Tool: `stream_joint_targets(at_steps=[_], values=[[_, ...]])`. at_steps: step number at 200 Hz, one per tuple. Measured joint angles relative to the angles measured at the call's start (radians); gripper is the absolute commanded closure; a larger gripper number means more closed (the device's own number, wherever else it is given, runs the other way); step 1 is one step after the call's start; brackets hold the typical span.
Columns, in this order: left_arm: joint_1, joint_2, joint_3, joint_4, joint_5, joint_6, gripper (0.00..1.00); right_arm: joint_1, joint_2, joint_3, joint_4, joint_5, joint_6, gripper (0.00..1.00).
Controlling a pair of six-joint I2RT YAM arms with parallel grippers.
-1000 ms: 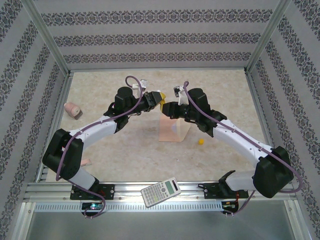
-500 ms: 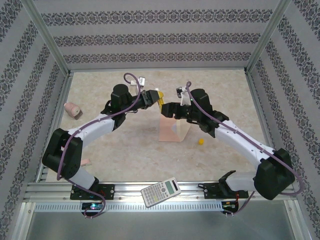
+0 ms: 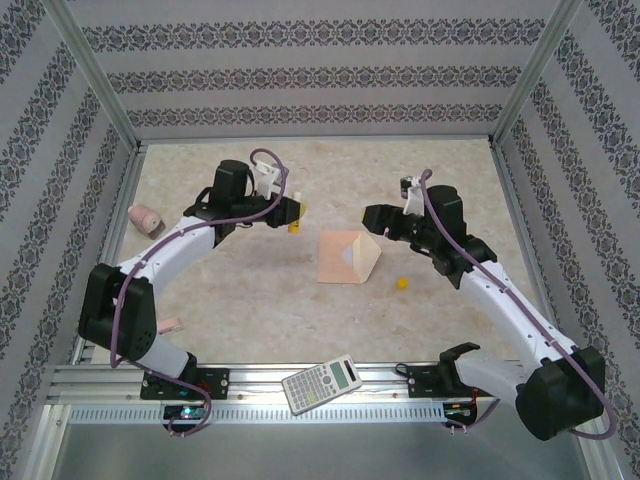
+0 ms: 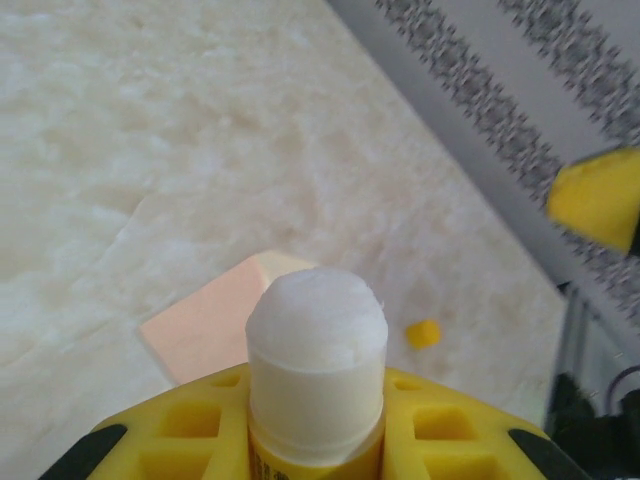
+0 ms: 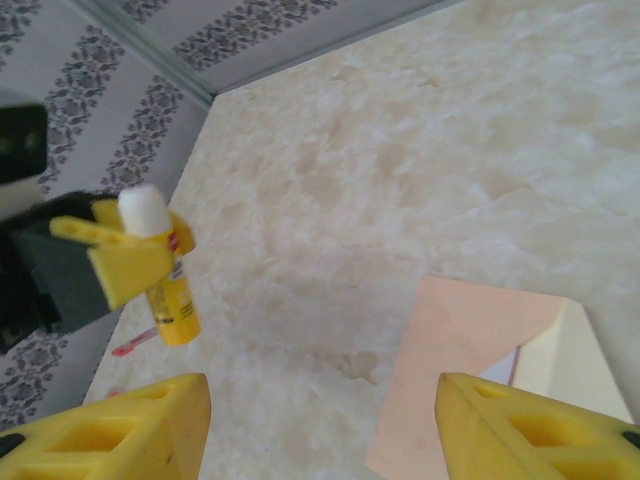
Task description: Place the letter into the envelope and seal it
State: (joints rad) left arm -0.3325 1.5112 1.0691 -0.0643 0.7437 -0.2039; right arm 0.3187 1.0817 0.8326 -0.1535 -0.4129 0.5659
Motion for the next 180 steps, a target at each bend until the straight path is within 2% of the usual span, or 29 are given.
stream_joint_targets(at_steps=[43, 103, 145, 180], values=[[-0.002, -0.1, -0.151, 0.035, -0.035, 0.101, 1.0, -0.053, 0.01, -0.035, 0.016, -0.03, 0.0, 0.39], [-0.002, -0.085, -0.154, 0.066, -0.037, 0.097, 1.0, -0.116, 0.055, -0.047, 0.014, -0.061, 0.0, 0.4], [-0.007, 0.037, -0.056, 0.04, -0.045, 0.04, 1.0, -0.172, 0.084, -0.048, -0.001, -0.06, 0.0, 0.42], [-0.053, 0.136, 0.082, -0.05, -0.098, -0.007, 1.0, -0.215, 0.129, -0.039, -0.073, -0.034, -0.007, 0.45]])
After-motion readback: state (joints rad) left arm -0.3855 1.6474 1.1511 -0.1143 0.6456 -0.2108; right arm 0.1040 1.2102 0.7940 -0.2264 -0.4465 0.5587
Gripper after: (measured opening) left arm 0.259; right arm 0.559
